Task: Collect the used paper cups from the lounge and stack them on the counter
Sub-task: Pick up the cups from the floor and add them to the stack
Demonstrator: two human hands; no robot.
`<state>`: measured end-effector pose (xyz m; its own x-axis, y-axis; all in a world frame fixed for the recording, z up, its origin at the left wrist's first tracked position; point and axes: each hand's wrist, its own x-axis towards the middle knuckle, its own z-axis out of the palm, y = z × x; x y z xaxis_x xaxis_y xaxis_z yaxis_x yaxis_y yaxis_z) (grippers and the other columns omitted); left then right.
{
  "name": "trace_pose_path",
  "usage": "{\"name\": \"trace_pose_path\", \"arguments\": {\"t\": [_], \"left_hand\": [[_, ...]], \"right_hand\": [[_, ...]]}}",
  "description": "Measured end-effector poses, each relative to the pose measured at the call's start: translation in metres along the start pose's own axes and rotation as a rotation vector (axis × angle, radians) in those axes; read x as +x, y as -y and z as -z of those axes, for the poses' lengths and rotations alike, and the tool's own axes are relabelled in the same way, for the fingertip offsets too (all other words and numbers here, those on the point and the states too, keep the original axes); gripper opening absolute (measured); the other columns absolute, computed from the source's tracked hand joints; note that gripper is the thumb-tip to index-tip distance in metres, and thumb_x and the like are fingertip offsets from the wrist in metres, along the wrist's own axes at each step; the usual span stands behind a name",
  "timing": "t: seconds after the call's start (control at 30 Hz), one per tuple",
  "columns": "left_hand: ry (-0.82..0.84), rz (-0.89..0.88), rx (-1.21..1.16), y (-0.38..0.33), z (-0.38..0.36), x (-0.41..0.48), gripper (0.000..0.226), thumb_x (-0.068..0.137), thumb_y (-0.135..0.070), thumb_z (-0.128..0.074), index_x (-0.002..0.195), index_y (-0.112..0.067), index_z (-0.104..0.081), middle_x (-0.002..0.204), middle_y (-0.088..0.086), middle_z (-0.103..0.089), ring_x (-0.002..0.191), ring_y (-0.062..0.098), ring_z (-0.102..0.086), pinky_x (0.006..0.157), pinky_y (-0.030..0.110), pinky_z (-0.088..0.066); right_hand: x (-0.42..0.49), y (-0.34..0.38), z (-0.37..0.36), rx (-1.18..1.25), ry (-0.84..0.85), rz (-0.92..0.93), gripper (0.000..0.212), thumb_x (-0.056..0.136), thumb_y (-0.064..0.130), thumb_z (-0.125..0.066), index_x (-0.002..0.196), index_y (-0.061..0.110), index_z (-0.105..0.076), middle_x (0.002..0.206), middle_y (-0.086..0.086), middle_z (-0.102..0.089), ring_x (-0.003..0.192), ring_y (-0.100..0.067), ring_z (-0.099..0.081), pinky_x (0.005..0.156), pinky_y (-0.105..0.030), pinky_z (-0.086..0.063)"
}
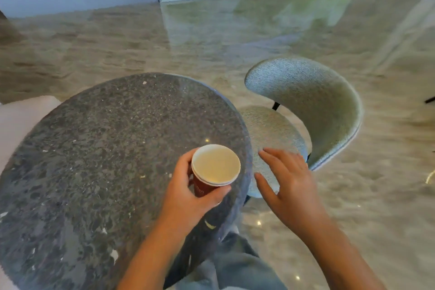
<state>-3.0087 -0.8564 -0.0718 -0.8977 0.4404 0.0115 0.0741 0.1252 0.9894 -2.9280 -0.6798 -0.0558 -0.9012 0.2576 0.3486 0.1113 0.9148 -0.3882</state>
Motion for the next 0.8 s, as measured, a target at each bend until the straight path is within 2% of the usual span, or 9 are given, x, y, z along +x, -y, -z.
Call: {"name": "trace_pose_path", "arguments": {"t": [0.13, 0.2, 0.37, 0.6, 0.67, 0.8], "left_hand": [[0.201, -0.016, -0.033, -0.003, -0.037, -0.005, 0.067, 0.055, -0.038, -0.088, 0.11, -0.038, -0.049, 0.106, -0.033, -0.059, 0.102, -0.009, -0.056, 0.078, 0.008, -0.046], [0.292, -0.048, -0.036, -0.011, -0.061, -0.005, 0.069, 0.051, -0.043, -0.082, 0.11, -0.039, -0.048, 0.106, -0.035, -0.057, 0.102, -0.009, -0.056, 0.078, 0.008, -0.046], [0.526, -0.135, -0.035, -0.032, -0.139, -0.011, 0.068, 0.052, -0.049, -0.076, 0.113, -0.04, -0.047, 0.108, -0.033, -0.057, 0.103, -0.008, -0.056, 0.079, 0.008, -0.045], [0.814, -0.197, -0.057, -0.05, -0.279, -0.052, 0.064, 0.054, -0.048, -0.077, 0.111, -0.043, -0.049, 0.11, -0.03, -0.057, 0.105, -0.005, -0.057, 0.082, 0.011, -0.045], [0.891, -0.207, -0.071, -0.056, -0.328, -0.069, 0.063, 0.054, -0.047, -0.077, 0.11, -0.048, -0.049, 0.11, -0.03, -0.058, 0.104, -0.005, -0.058, 0.081, 0.01, -0.045], [1.037, -0.258, -0.086, -0.073, -0.432, -0.11, 0.062, 0.054, -0.048, -0.078, 0.104, -0.065, -0.045, 0.109, -0.034, -0.058, 0.1, -0.009, -0.058, 0.079, 0.007, -0.044]], "right_hand": [[-0.043, -0.014, 0.029, -0.073, -0.045, -0.146, 0.038, 0.078, 0.019, -0.07, 0.112, 0.003, -0.062, 0.11, -0.012, -0.064, 0.103, -0.031, -0.06, 0.09, -0.046, -0.047], [-0.064, -0.024, 0.046, -0.088, -0.084, -0.241, 0.038, 0.078, 0.019, -0.069, 0.112, 0.004, -0.062, 0.111, -0.011, -0.064, 0.104, -0.03, -0.059, 0.089, -0.042, -0.047], [-0.12, -0.057, 0.095, -0.153, -0.224, -0.454, 0.037, 0.076, 0.014, -0.071, 0.111, 0.004, -0.062, 0.11, -0.012, -0.064, 0.099, -0.031, -0.061, 0.083, -0.044, -0.051], [-0.213, -0.128, 0.161, -0.283, -0.363, -0.742, 0.036, 0.077, 0.017, -0.071, 0.11, 0.006, -0.062, 0.109, -0.01, -0.065, 0.099, -0.031, -0.06, 0.089, -0.036, -0.043], [-0.245, -0.154, 0.184, -0.323, -0.402, -0.816, 0.036, 0.076, 0.015, -0.072, 0.109, 0.005, -0.063, 0.107, -0.01, -0.065, 0.096, -0.032, -0.061, 0.088, -0.035, -0.042], [-0.31, -0.203, 0.237, -0.39, -0.482, -0.952, 0.035, 0.077, 0.016, -0.07, 0.109, 0.005, -0.063, 0.107, -0.011, -0.065, 0.095, -0.034, -0.061, 0.086, -0.041, -0.046]]}}
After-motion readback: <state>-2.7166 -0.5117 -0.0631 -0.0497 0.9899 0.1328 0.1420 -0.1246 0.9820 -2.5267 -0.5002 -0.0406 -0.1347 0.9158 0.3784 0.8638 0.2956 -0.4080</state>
